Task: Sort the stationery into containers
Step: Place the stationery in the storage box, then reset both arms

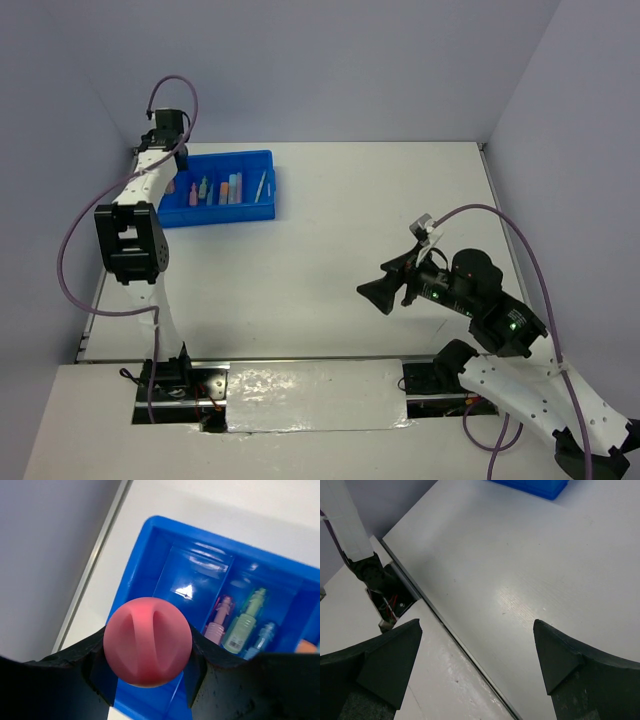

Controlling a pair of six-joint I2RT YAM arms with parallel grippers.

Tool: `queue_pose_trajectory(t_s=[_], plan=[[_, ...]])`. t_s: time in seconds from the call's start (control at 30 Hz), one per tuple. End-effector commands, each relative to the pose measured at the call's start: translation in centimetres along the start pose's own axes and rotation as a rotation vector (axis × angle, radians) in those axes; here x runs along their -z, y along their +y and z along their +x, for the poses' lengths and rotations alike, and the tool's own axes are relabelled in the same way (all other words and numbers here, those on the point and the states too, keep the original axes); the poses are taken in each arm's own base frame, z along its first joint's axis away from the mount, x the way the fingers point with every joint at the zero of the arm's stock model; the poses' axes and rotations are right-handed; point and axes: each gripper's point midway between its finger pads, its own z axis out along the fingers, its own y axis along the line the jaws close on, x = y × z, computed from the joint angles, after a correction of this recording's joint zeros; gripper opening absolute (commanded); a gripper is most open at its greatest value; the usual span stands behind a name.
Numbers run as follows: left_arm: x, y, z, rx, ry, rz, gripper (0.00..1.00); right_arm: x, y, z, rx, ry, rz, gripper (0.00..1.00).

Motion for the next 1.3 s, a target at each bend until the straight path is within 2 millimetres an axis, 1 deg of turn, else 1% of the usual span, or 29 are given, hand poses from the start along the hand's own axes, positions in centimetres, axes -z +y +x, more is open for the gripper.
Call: queue_pose_trajectory(t_s=[0.0, 0.1, 0.27, 0.3, 0.37, 0.4, 0.47, 0.5, 0.53, 0.57, 0.6, 0.67, 0.77, 0.83, 0.93, 0.97, 1.03, 1.07, 1.1, 1.13, 1.17, 1.2, 1.23, 1.27], plan=[[-2.5, 0.0, 0.7, -0.036, 0.002, -0.047, 0.0, -0.5, 0.3, -0.9, 0.016, -0.03, -0.02, 1.0], [-3.4, -0.3, 1.7, -0.049, 0.026, -0.053, 0.06, -0.8, 0.2, -0.7, 0.016, -0.017, -0.022, 1.0], [-3.6, -0.6, 1.7, -0.05, 0.041, -0.05, 0.26, -1.3, 0.2, -0.9, 0.016, -0.011, -0.021, 1.0], [-3.6, -0.5, 1.7, -0.052, 0.04, -0.052, 0.38, -1.3, 0.2, -1.0, 0.017, -0.013, -0.024, 1.0], [-3.5, -0.1, 1.5, -0.051, 0.038, -0.069, 0.53, -1.5, 0.2, -1.0, 0.015, -0.009, -0.026, 1.0], [-3.3, 0.0, 1.4, -0.045, 0.037, -0.074, 0.68, -1.6, 0.3, -1.0, 0.012, -0.008, -0.029, 1.0], [-2.9, 0.5, 0.9, -0.027, 0.026, -0.098, 0.79, -1.7, 0.4, -1.0, 0.008, -0.007, -0.035, 1.0], [-2.6, 0.7, 0.6, -0.018, 0.023, -0.103, 0.9, -1.7, 0.4, -1.1, 0.006, -0.007, -0.037, 1.0], [-2.4, 0.8, 0.1, -0.008, 0.015, -0.105, 0.97, -1.7, 0.5, -1.1, 0.006, -0.008, -0.038, 1.0], [-2.1, 0.8, -0.3, 0.0, 0.01, -0.103, 0.99, -1.7, 0.5, -1.0, 0.004, -0.005, -0.037, 1.0], [-1.7, 1.1, -0.5, 0.004, 0.012, -0.104, 0.99, -1.6, 0.5, -1.1, 0.005, -0.007, -0.04, 1.0], [-1.0, 1.4, -1.7, 0.025, -0.006, -0.108, 0.99, -1.5, 0.4, -1.2, 0.006, -0.011, -0.03, 1.0], [1.1, 1.9, -3.7, 0.066, -0.041, -0.09, 0.99, -1.3, 0.1, -1.4, 0.013, -0.014, -0.007, 1.0], [3.3, 2.7, -5.8, 0.099, -0.078, -0.079, 0.99, -1.1, 0.0, -1.7, 0.021, -0.016, 0.004, 1.0], [7.0, 4.1, -8.5, 0.166, -0.122, -0.062, 0.99, -0.4, -0.8, -2.7, 0.036, -0.042, 0.07, 1.0], [9.1, 4.9, -9.8, 0.195, -0.153, -0.047, 0.99, 0.0, -0.8, -3.5, 0.043, -0.064, 0.082, 1.0], [12.0, 5.4, -11.2, 0.254, -0.183, 0.003, 0.99, 0.6, -1.3, -4.0, 0.058, -0.068, 0.122, 1.0], [14.8, 6.3, -11.7, 0.277, -0.2, 0.034, 0.99, 1.1, -1.2, -5.1, 0.062, -0.092, 0.14, 1.0], [16.6, 6.6, -12.0, 0.31, -0.216, 0.069, 0.99, 1.4, -1.8, -4.9, 0.055, -0.073, 0.181, 1.0], [17.5, 5.7, -11.2, 0.302, -0.192, 0.147, 0.99, 2.1, -3.1, -5.7, 0.053, -0.099, 0.269, 1.0], [21.2, 6.8, -11.7, 0.33, -0.248, 0.199, 0.99, 2.8, -3.3, -6.9, 0.06, -0.125, 0.306, 1.0], [21.2, 6.1, -9.2, 0.316, -0.196, 0.241, 0.99, 3.5, -4.4, -7.3, 0.068, -0.131, 0.38, 1.0], [22.2, 6.3, -8.4, 0.321, -0.2, 0.261, 0.99, 4.0, -4.8, -7.7, 0.072, -0.14, 0.413, 1.0], [25.8, 7.9, -8.2, 0.347, -0.27, 0.296, 0.99, 4.7, -5.0, -8.7, 0.074, -0.16, 0.443, 1.0]])
